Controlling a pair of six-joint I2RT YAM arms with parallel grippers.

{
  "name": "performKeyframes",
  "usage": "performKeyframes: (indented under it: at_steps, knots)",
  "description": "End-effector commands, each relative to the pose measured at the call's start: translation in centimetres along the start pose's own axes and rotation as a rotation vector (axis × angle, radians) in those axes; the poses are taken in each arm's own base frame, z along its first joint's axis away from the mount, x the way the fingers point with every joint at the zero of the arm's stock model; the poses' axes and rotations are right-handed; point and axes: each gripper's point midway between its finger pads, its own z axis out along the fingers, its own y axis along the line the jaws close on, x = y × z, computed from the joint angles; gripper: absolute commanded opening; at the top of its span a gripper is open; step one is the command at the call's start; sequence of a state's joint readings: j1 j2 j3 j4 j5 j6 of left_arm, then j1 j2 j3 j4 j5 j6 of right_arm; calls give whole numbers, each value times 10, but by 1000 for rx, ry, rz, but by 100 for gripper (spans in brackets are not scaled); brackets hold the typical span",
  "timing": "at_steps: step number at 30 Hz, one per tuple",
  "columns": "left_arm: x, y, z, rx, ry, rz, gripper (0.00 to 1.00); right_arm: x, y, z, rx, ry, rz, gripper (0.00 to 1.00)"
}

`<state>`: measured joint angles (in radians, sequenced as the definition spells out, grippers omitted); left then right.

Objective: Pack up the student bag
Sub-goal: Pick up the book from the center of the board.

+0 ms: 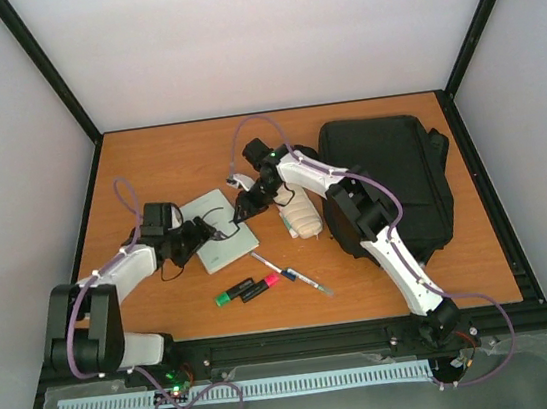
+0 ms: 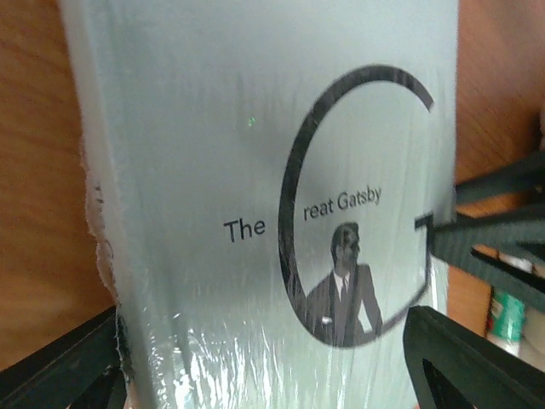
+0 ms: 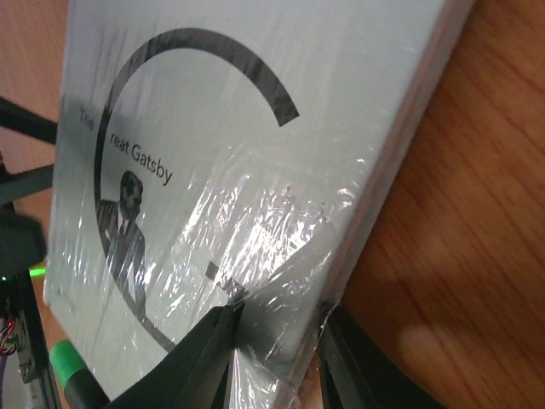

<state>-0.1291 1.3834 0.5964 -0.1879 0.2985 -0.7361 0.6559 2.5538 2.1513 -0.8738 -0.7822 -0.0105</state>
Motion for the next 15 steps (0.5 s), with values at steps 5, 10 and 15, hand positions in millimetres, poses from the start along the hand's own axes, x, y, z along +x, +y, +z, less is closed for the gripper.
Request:
performKeyframes:
  at_steps: [5, 10, 15]
  knots:
    - [10, -76, -42, 273, 69, 14, 86, 29, -2, 40, -44, 94, 45, 30]
    - [-2, -90, -63, 349, -35, -4, 84, 29, 1, 39, -59, 93, 51, 31]
    - [-14, -109, -87, 432, -132, 19, 85, 29, 3, 38, -67, 92, 54, 32]
